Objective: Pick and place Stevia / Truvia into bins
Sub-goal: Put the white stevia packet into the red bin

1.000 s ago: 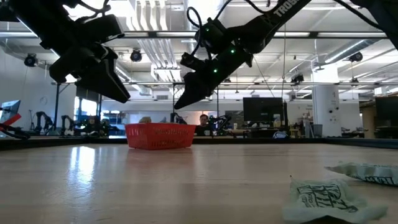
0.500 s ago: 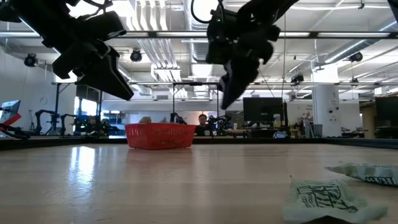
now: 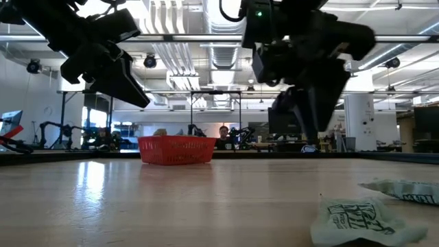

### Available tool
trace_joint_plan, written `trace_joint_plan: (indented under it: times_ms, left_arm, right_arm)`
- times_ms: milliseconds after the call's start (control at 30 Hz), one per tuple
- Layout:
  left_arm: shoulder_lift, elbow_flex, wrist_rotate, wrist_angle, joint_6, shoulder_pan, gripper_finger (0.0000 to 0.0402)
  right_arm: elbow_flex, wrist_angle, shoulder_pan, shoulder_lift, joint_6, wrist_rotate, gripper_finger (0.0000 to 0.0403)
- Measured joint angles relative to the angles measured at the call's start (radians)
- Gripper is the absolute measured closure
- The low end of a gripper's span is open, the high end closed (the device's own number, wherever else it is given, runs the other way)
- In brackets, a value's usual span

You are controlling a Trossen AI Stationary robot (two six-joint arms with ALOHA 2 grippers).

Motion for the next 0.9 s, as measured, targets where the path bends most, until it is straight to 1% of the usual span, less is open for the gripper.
trace_joint_plan:
  times_ms: [167,333,467,633,800,900]
  left_arm:
    - [0.000,0.000,0.000,0.000,0.000,0.000,0.0292]
    - [0.000,0.000,0.000,-0.001,0.000,0.000,0.0292]
    - [0.000,0.000,0.000,-0.001,-0.001,0.000,0.0292]
    - [0.000,-0.002,0.001,0.004,-0.001,0.000,0.0292]
    - [0.000,-0.002,0.002,0.017,0.000,0.000,0.0292]
    - [0.000,-0.002,0.003,0.020,0.000,0.000,0.0292]
  right_arm:
    - [-0.033,-0.003,0.073,0.000,0.058,0.006,0.0280]
    - [-0.068,0.024,0.153,-0.007,0.083,0.018,0.0287]
    - [-0.110,0.106,0.222,-0.048,0.084,0.084,0.0294]
    - [-0.226,0.305,0.308,-0.178,0.106,0.167,0.0304]
    - [-0.402,0.585,0.386,-0.325,0.162,0.234,0.0314]
    - [-0.508,0.709,0.427,-0.388,0.198,0.249,0.0316]
